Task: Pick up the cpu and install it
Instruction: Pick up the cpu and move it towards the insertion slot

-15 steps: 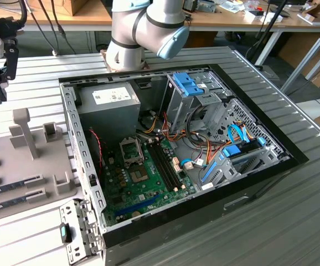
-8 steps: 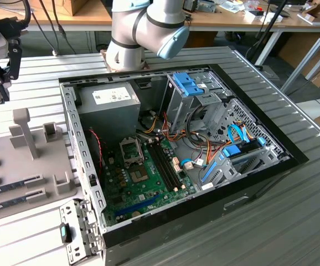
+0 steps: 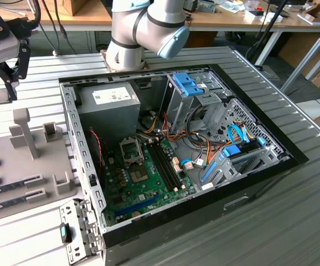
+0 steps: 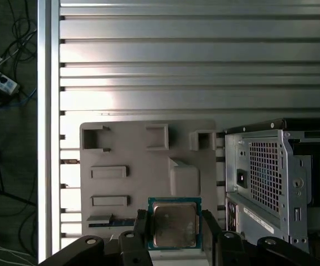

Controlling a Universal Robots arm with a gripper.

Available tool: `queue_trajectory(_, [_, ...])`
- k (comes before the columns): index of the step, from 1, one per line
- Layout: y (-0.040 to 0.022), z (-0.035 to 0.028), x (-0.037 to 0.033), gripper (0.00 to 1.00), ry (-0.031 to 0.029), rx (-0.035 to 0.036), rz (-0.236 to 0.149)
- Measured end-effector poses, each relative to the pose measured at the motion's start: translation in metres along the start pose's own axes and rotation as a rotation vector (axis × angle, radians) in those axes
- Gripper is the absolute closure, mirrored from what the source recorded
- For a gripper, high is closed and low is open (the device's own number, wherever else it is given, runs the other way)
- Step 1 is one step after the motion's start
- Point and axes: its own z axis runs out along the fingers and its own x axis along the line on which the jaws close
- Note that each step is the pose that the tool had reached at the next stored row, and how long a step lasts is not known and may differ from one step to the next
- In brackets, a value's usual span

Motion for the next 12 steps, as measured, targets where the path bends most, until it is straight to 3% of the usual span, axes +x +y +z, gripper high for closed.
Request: queue_trajectory(12, [0.0001, 0.0002, -0.0052, 0.53, -0.0001, 0.0013, 0.0])
